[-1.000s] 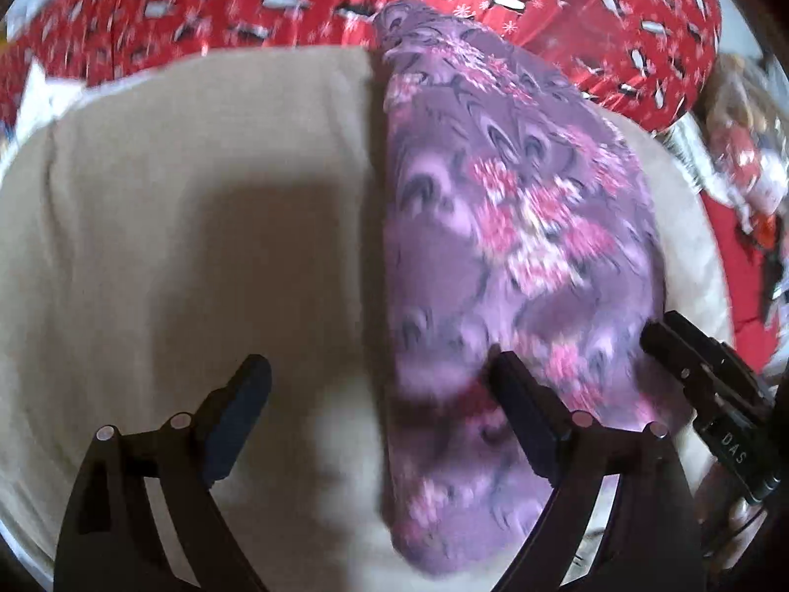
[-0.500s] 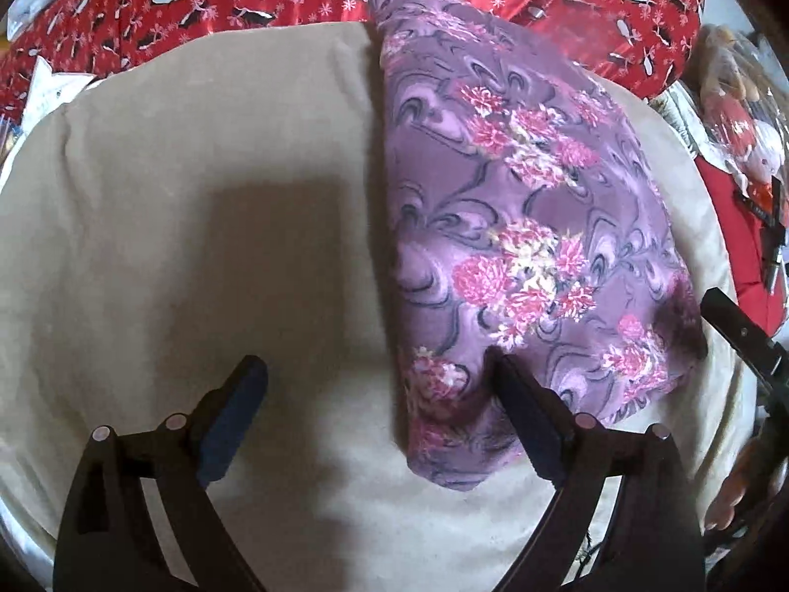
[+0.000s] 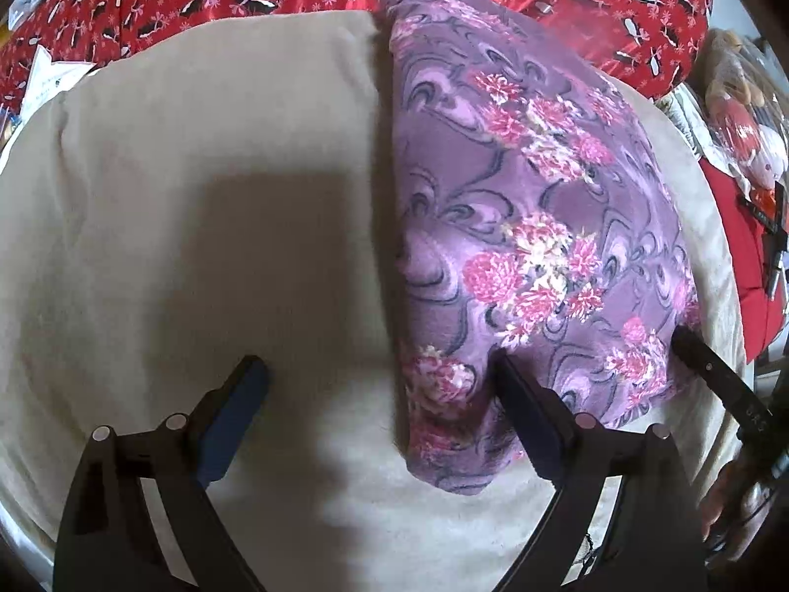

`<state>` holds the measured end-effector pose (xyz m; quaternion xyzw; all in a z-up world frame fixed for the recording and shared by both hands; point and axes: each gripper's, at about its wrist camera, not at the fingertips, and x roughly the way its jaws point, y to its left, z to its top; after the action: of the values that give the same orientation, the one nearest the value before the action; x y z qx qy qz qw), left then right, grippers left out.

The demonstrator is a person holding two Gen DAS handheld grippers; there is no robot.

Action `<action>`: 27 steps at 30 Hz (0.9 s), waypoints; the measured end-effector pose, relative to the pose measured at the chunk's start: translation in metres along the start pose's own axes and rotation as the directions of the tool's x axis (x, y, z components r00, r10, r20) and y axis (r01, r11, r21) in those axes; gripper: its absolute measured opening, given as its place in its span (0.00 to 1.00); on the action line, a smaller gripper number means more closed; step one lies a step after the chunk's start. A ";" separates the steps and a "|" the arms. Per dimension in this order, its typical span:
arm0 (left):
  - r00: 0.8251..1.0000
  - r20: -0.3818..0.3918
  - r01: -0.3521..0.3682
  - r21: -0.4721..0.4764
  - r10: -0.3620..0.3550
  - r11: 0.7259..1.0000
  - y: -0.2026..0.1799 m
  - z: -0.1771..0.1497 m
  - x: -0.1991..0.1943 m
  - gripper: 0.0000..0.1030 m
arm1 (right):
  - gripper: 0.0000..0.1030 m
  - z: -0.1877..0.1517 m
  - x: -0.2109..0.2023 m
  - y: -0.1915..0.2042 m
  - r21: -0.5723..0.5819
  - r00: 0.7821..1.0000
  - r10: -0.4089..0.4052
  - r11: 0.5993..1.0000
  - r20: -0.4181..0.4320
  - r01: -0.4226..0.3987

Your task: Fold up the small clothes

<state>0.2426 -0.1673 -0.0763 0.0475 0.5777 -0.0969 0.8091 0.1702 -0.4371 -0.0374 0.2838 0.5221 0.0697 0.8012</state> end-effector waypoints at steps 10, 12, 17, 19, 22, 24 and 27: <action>0.999 0.054 -0.001 -0.006 0.002 1.000 -0.001 0.015 -0.007 0.92 | 0.22 0.043 -0.018 0.036 -0.059 0.985 0.038 0.998 0.170 -0.028; 0.999 0.048 -0.002 -0.008 0.002 1.000 0.001 0.021 -0.003 0.92 | 0.22 0.046 0.001 0.045 -0.118 0.990 0.005 0.993 0.138 0.012; 0.996 0.029 0.081 -0.026 -0.080 0.996 0.015 0.040 -0.003 0.92 | 0.22 0.054 0.025 0.050 -0.190 0.999 -0.033 0.981 0.038 0.039; 0.994 0.058 0.098 -0.042 -0.095 0.994 0.020 0.060 -0.009 0.92 | 0.24 0.078 0.019 0.044 -0.119 0.997 0.001 0.993 0.081 0.009; 0.991 0.101 0.095 -0.059 -0.088 0.994 0.020 0.096 -0.014 0.92 | 0.48 0.119 0.026 0.028 0.024 0.991 0.028 0.999 0.134 -0.032; 0.991 0.101 0.097 -0.069 -0.090 0.993 0.019 0.116 -0.009 0.92 | 0.48 0.142 0.049 0.023 0.084 0.995 0.022 0.996 0.093 -0.030; 0.992 0.075 0.110 -0.079 -0.104 0.991 0.020 0.139 0.001 0.92 | 0.32 0.154 0.074 0.019 0.112 0.999 0.005 0.994 0.038 -0.009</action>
<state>0.3756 -0.1742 -0.0329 -0.0207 0.5542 -0.1177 0.8238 0.3412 -0.4500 -0.0411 0.3315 0.5092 0.0378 0.7934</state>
